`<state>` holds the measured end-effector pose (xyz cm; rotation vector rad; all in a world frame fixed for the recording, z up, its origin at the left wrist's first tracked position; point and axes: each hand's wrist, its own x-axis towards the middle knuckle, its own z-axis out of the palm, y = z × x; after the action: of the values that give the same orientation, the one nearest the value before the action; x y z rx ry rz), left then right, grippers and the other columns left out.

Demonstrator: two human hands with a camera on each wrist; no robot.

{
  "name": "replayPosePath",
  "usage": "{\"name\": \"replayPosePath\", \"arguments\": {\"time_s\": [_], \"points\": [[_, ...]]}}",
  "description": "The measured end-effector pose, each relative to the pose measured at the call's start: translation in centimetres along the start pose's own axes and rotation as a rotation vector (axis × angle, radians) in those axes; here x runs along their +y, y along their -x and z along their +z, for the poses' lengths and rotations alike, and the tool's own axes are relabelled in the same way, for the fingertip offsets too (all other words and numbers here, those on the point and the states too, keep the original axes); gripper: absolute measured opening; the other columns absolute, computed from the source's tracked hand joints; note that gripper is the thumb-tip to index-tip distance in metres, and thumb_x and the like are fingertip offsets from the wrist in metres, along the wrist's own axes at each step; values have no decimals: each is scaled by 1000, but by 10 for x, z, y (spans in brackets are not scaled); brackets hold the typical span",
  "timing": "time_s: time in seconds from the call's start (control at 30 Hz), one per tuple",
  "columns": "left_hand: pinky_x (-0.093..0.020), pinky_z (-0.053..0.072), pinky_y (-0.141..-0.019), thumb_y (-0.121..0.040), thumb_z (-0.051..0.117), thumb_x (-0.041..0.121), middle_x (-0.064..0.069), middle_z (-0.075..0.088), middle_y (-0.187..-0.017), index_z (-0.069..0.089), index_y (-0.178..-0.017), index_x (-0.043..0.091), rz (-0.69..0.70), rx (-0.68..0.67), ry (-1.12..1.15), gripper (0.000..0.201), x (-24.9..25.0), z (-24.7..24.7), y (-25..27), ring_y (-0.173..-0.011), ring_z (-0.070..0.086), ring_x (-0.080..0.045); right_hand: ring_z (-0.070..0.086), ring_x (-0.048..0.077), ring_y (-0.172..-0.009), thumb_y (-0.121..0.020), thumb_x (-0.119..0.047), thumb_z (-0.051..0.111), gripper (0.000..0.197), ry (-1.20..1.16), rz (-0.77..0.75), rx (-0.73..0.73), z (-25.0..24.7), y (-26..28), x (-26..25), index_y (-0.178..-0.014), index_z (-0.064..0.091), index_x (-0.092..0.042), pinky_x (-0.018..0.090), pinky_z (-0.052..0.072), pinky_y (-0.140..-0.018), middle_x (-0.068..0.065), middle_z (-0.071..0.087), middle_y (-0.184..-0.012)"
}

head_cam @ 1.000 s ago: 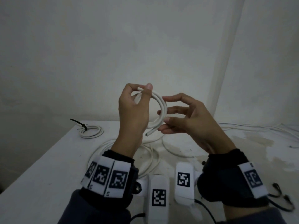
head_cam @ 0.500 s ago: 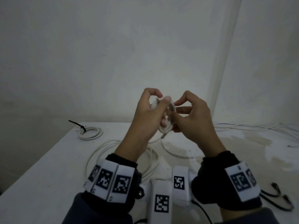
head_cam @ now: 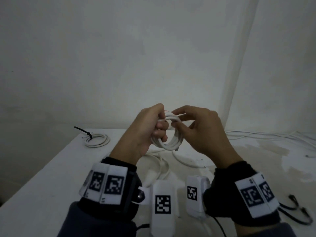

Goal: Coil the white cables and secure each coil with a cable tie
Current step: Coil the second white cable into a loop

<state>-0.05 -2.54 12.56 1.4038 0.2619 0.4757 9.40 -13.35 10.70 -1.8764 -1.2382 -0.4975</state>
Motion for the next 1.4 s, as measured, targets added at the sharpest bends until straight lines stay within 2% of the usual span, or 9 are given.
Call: {"name": "replayPosePath", "arguments": {"time_s": [0.17, 0.4, 0.57, 0.67, 0.83, 1.03, 1.13, 1.23, 1.4], "points": [[-18, 30, -37, -92, 56, 24, 9, 32, -40, 55, -79, 12, 100, 150, -90, 18, -7, 3, -2, -33, 26, -8, 57, -8, -52, -81, -26, 75, 21, -118, 46, 36, 1, -1, -2, -102, 75, -28, 25, 55, -70, -9, 75, -92], [-16, 28, -36, -97, 49, 24, 11, 26, -40, 49, -68, 18, 132, 96, 78, 30, -11, 3, -5, -32, 22, -5, 58, -3, -64, -84, -26, 72, 25, -90, 45, 104, 8, -3, -2, -109, 73, -26, 11, 45, -68, -7, 74, -102], [-16, 29, -36, -99, 44, 24, 11, 24, -38, 44, -70, 18, 132, 21, 222, 30, -13, 5, -6, -29, 19, -3, 68, 11, -96, -84, -21, 72, 27, -76, -13, 186, 10, -3, -2, -111, 72, -23, 22, 48, -88, -1, 73, -107], [-15, 26, -37, -101, 40, 24, 11, 24, -38, 41, -70, 18, 139, -23, 277, 31, -15, 5, -7, -30, 18, -2, 71, 7, -84, -82, -20, 74, 32, -113, 46, 107, 4, -3, -1, -113, 71, -29, 32, 54, -85, -7, 73, -106], [-16, 34, -41, -102, 36, 24, 8, 27, -42, 44, -77, 16, 140, -109, 271, 27, -21, 11, -7, -31, 20, -3, 66, 0, -66, -78, -15, 77, 29, -40, 20, 129, -9, -1, 5, -105, 75, -28, 27, 55, -78, -8, 75, -95], [-28, 52, -61, -99, 43, 13, -5, 57, -60, 51, -86, 9, 25, -166, 111, 16, -19, -2, -5, -50, 54, -14, 67, 8, -69, -81, -14, 74, 20, 87, -14, 42, -14, -1, 13, -98, 77, -22, 23, 51, -71, -2, 76, -91], [-26, 57, -57, -97, 43, 7, -9, 63, -64, 53, -92, 3, -10, -155, 128, 12, -14, -6, -3, -50, 59, -14, 69, 12, -68, -83, -13, 73, 18, 101, -47, 19, -11, -2, 10, -99, 77, -19, 22, 51, -69, 2, 76, -90], [-24, 52, -49, -99, 39, 5, -8, 57, -62, 48, -93, 4, 14, -131, 160, 11, -12, -3, -2, -38, 43, -8, 71, 16, -68, -82, -10, 73, 18, 62, -104, 53, -7, -1, 6, -98, 77, -17, 25, 54, -68, 4, 76, -88], [-16, 33, -35, -99, 37, 11, 4, 43, -50, 39, -86, 11, 91, 2, 126, 14, -11, 1, -4, -35, 30, -5, 64, -3, -81, -80, -18, 76, 25, -127, -55, 89, -2, -2, 9, -105, 75, -16, 4, 46, -66, 0, 75, -96]]}}
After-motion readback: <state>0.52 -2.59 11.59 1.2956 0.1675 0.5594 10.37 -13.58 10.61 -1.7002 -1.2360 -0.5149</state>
